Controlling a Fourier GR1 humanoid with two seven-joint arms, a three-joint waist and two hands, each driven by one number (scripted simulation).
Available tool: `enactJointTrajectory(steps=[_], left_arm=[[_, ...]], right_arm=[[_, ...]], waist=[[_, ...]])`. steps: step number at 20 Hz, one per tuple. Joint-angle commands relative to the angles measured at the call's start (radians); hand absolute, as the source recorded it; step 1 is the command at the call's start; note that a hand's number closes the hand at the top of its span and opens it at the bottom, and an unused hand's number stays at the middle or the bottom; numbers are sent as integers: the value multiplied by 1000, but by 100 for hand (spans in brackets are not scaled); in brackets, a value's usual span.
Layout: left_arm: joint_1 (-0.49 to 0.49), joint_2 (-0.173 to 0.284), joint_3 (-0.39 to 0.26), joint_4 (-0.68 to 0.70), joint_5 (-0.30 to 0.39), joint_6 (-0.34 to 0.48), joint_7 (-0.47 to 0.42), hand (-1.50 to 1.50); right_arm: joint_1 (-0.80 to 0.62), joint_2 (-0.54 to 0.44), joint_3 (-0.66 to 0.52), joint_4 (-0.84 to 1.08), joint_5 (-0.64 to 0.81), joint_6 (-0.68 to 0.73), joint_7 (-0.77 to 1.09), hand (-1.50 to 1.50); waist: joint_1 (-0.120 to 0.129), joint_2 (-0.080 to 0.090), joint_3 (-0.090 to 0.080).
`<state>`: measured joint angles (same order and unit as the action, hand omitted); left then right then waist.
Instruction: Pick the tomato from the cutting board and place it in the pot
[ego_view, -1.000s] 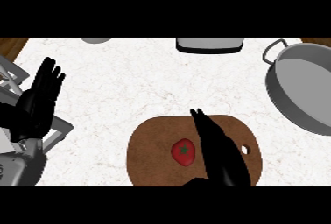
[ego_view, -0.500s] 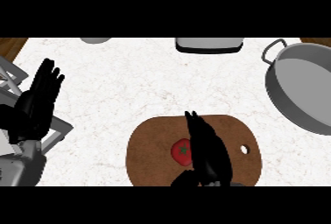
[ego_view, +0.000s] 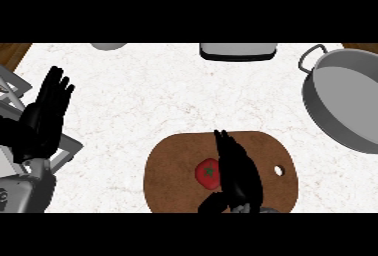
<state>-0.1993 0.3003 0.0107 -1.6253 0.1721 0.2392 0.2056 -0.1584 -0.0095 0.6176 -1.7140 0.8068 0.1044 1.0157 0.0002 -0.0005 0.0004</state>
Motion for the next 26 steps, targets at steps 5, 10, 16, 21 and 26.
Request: enactJointTrajectory(steps=[5,10,16,21,26], left_arm=[[34,-1,35,-81,-14,-29,60,0],[-22,-30,35,1,-42,-34,40,0],[-1,-62,66,41,-66,-61,-34,0],[2,-78,53,-12,-81,-67,9,0],[22,-61,84,-14,-57,-69,7,0]], right_arm=[[12,9,-23,147,28,-107,-37,-150],[-24,9,7,203,22,-33,-138,150],[-53,9,-22,166,34,5,-141,150],[15,9,59,163,76,-32,-148,150],[96,-227,171,36,-34,73,-478,150]], waist=[[3,0,0],[1,1,0],[0,0,0],[0,0,0],[-12,-2,0]])
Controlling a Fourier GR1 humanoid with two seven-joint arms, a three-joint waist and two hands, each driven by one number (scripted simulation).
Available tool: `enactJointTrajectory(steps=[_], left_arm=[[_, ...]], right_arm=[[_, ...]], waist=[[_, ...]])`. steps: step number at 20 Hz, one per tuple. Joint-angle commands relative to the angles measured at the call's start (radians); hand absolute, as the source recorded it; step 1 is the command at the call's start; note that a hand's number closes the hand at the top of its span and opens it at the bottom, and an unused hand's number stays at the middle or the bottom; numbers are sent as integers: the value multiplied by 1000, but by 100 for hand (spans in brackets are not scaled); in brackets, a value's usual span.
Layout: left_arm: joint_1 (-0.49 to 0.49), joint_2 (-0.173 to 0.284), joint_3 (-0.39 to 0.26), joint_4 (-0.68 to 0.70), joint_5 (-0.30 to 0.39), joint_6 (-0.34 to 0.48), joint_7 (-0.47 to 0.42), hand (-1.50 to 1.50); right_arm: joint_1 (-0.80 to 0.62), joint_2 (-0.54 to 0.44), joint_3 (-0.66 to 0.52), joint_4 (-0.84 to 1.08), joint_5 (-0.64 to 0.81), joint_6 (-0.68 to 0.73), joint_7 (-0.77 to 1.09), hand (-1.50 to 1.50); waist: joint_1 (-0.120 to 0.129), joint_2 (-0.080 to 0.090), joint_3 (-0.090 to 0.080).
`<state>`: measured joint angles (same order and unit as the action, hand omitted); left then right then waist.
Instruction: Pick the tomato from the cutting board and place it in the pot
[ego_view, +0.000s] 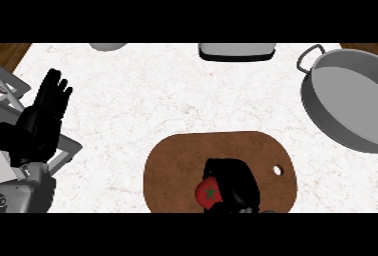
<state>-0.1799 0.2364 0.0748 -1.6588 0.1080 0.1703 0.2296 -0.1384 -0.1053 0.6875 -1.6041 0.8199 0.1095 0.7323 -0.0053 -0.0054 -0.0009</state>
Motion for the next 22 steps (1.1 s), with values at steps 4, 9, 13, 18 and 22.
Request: enactJointTrajectory(steps=[4,9,13,18,22], left_arm=[[11,33,36,0,23,-19,19,0],[25,28,38,-1,10,-8,3,0],[28,27,57,9,9,7,-1,0],[37,24,60,-31,17,14,25,0],[46,33,53,-6,29,-30,0,0]], right_arm=[[127,-344,235,-247,-50,135,-417,150],[254,-671,86,-524,-134,39,-654,150],[357,-700,-139,-658,-260,-127,-707,150],[441,-702,-423,-760,-450,-232,-751,150],[517,-692,-657,-719,-651,-254,-832,150]], waist=[[-15,-15,3],[-45,-7,3],[-70,-7,4],[-59,-6,5],[-46,-1,4]])
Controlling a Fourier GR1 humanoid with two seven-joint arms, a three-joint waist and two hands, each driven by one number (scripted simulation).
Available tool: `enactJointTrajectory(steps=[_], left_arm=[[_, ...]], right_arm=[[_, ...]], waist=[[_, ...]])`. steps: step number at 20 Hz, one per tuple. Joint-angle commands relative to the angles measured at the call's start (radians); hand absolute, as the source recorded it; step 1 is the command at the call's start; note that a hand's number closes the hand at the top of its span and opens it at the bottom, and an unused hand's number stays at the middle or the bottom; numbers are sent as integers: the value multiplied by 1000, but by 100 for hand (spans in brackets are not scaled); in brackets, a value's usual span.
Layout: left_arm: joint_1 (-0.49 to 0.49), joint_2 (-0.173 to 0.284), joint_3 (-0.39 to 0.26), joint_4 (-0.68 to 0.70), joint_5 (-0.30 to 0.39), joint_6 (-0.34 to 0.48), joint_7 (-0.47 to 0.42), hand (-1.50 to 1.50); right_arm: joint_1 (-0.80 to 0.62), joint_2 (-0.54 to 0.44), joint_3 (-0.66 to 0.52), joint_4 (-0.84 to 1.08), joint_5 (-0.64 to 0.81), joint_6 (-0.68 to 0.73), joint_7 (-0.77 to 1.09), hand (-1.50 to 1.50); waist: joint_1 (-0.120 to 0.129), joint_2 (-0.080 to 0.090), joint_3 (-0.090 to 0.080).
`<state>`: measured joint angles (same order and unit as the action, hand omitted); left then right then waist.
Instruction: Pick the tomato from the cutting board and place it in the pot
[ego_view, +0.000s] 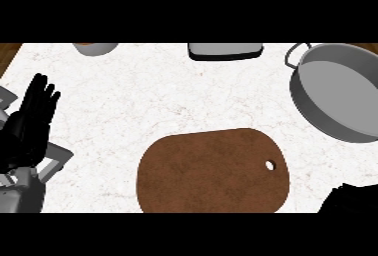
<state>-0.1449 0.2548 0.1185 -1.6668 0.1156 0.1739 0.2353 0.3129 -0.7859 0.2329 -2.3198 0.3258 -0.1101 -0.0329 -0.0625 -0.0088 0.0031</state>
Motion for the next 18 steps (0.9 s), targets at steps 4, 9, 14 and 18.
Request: enactJointTrajectory(steps=[4,9,14,18], left_arm=[[-50,8,8,44,22,-35,-15,0],[-21,-11,-22,-1,8,-33,3,0],[-6,-22,-30,-7,1,-43,-18,0],[-99,-38,-32,85,-34,-21,-29,0]], right_arm=[[17,-35,-454,126,-368,46,-117,150],[-61,-60,-584,401,-553,214,-229,150],[-223,-113,-592,698,-520,305,-273,150],[-385,-97,-537,883,-442,332,-320,150]], waist=[[32,8,-2],[64,9,-2],[84,12,-2],[73,12,-3]])
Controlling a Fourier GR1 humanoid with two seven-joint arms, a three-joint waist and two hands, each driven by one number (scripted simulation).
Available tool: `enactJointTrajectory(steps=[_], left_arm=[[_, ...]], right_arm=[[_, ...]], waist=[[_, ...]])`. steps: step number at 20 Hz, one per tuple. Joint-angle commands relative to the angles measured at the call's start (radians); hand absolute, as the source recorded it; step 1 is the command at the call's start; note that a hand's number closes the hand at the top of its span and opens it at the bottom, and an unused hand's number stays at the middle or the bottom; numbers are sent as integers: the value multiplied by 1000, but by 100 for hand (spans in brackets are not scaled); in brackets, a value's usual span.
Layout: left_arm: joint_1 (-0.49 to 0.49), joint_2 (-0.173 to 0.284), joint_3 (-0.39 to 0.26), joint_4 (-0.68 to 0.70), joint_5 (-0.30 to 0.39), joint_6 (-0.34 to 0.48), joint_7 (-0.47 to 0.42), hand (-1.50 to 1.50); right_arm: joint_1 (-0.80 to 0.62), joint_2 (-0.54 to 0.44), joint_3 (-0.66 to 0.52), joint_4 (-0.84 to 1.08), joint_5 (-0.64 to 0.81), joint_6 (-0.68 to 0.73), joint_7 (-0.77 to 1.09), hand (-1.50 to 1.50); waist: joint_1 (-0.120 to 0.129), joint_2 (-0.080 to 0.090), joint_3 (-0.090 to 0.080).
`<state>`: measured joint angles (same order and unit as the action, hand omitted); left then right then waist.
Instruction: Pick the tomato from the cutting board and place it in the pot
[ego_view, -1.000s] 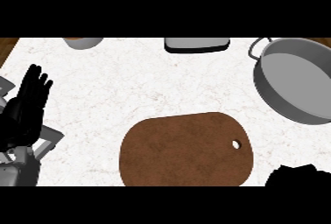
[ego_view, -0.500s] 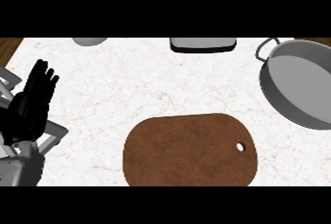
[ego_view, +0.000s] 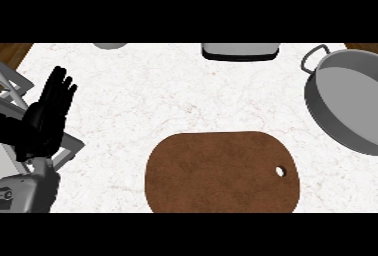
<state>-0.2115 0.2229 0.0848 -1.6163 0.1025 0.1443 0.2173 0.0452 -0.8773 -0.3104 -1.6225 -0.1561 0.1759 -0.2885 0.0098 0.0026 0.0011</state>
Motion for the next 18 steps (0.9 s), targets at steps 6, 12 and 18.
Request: enactJointTrajectory(steps=[6,12,18], left_arm=[[-26,-13,-20,-19,-25,15,24,0],[-43,0,-8,-10,-5,-12,36,0],[-61,-13,-5,41,-9,-16,-9,0]], right_arm=[[-194,15,62,297,315,-227,-142,150],[-437,62,156,662,492,-351,-240,150],[-635,126,196,1011,568,-348,-321,150]], waist=[[28,9,1],[41,10,1],[47,16,2]])
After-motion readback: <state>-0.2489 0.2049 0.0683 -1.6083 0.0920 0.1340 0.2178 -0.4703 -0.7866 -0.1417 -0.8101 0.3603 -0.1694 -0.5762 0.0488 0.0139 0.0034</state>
